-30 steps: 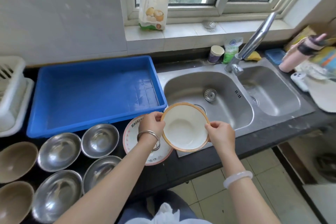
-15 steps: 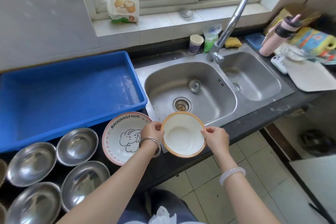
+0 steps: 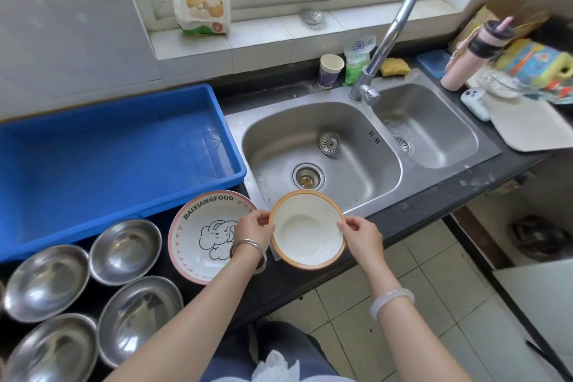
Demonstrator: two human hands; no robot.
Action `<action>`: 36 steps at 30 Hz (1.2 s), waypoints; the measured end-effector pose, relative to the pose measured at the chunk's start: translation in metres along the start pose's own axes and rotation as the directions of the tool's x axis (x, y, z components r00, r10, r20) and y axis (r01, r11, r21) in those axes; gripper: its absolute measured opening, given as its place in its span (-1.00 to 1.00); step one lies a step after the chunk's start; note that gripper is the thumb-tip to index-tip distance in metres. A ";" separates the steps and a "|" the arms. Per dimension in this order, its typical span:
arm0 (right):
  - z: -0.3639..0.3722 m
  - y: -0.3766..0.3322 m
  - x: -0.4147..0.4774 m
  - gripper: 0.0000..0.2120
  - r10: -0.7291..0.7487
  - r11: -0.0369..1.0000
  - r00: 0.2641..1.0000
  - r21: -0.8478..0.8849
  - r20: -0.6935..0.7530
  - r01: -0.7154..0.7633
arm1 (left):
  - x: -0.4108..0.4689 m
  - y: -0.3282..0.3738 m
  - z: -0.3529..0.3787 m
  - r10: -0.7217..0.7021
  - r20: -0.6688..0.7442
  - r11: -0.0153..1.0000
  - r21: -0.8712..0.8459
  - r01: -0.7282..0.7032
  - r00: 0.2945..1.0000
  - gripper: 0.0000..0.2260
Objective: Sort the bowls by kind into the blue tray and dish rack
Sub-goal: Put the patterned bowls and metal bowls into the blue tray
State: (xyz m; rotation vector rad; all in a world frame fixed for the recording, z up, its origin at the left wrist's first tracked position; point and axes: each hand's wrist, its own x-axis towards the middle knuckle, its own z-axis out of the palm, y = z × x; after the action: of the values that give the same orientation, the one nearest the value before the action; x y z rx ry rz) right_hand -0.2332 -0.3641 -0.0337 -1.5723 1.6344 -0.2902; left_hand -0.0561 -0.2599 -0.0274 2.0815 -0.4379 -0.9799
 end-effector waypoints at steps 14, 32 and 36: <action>0.056 -0.100 -0.016 -0.69 -0.406 0.883 0.884 -0.150 0.230 0.444 | -0.009 -0.020 -0.076 -0.043 -0.329 0.998 0.031 0.056 0.943 -0.66; 0.131 -0.142 0.009 -0.77 -0.323 0.611 0.706 -0.430 0.630 0.664 | -0.011 -0.070 -0.092 -0.335 -0.368 0.939 -0.204 0.276 0.867 -0.71; 0.120 -0.148 0.011 -0.77 -0.328 0.659 0.691 -0.368 0.644 0.656 | -0.013 -0.070 -0.105 -0.326 -0.411 0.940 -0.236 0.246 0.851 -0.68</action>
State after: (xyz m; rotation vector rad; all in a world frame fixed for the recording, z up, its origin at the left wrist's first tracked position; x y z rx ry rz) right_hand -0.0437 -0.3579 -0.0141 -2.3277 0.8148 0.3907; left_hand 0.0148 -0.1549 -0.0326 2.1591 0.1994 -0.6387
